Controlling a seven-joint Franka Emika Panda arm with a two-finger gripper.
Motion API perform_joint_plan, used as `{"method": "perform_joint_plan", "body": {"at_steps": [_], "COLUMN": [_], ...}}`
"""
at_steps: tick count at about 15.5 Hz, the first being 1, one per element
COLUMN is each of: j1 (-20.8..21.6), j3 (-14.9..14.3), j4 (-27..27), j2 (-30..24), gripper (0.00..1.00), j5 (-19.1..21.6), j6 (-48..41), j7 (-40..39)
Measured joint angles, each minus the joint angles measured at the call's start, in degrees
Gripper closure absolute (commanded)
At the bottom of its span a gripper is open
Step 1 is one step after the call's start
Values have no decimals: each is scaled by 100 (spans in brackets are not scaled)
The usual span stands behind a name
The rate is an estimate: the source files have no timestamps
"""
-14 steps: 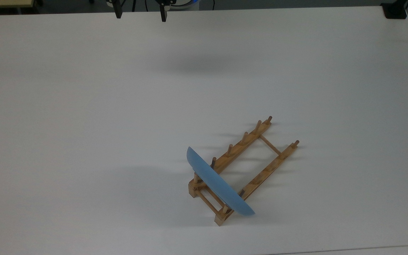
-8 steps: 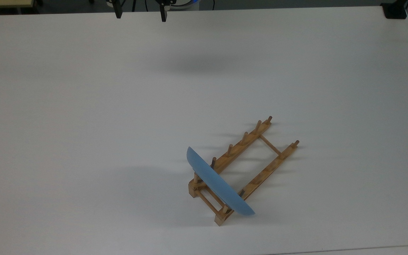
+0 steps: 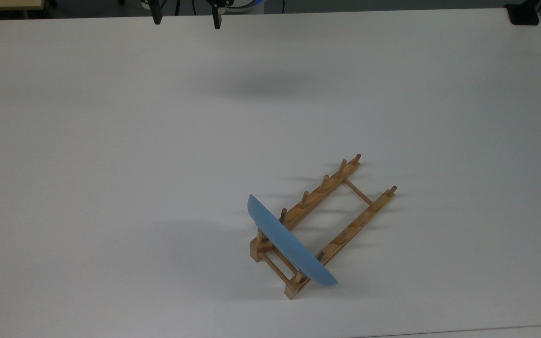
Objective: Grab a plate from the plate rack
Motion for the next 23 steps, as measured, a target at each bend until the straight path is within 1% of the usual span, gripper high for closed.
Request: {"method": "perform_joint_plan", "body": {"at_steps": [7,8,12,14,18,23], "j1": [0,1,-2,-9,-15,19], "j3": [-4,-4,-18,-44,-57,-75], "j4": [0,0,-18,-22,-33,-24], "j2": [0,0,0,2,63,422], "gripper": [0,0,0,0,0,0], "j5": [0,0,0,0,-1,-1], "j6": [0,0,-2,51,914,2344], "j7": [-35,-162,-1307,-1579,-1663,-1674]}}
